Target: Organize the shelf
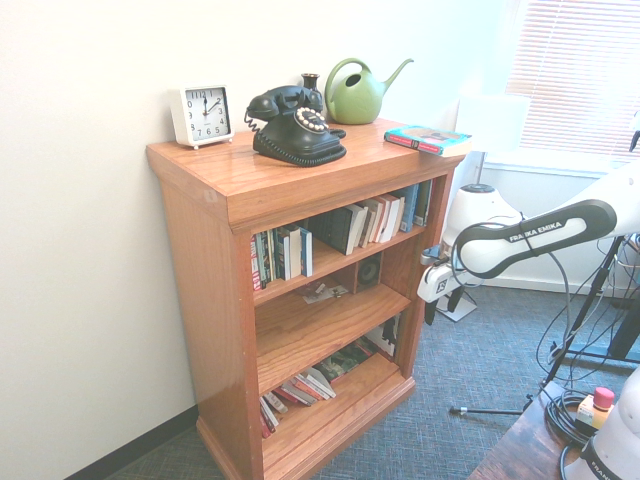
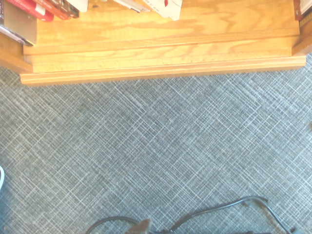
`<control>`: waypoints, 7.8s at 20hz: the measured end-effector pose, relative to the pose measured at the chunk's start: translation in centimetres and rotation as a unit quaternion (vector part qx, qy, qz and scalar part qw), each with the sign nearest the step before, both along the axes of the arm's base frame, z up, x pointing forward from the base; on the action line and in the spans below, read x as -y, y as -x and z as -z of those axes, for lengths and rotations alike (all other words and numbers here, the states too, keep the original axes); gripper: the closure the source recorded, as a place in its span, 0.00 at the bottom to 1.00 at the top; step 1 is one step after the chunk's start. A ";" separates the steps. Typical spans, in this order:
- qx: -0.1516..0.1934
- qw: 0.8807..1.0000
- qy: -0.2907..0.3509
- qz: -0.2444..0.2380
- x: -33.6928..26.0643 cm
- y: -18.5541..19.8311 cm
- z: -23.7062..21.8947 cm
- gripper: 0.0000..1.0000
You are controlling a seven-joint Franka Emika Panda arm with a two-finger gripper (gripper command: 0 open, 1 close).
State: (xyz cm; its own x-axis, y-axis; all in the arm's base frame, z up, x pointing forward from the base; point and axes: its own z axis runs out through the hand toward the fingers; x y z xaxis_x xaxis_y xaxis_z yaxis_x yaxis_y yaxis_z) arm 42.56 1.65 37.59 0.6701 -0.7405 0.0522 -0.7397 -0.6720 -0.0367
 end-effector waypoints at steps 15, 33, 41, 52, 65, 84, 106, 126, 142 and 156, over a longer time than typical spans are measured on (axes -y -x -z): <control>0.100 0.965 0.241 -0.032 11.2 -0.3 -8.2 0.00; 0.214 0.747 0.608 -0.164 8.7 0.0 -21.5 0.00; 0.219 0.730 0.619 -0.189 7.9 -4.1 -21.5 0.00; 0.234 0.729 0.613 -0.196 6.9 -9.3 -21.5 0.00; 0.234 0.730 0.613 -0.192 7.2 -11.5 -21.6 1.00; 0.235 0.734 0.609 -0.186 7.2 -11.8 -22.2 1.00; 0.368 0.870 0.327 -0.034 6.3 9.0 -26.0 1.00; 0.347 0.915 0.159 -0.127 -5.7 6.2 -10.2 1.00; 0.386 0.904 0.114 -0.145 -8.4 -3.0 -5.5 1.00; 0.381 0.910 0.087 -0.136 -12.3 -8.6 -3.6 1.00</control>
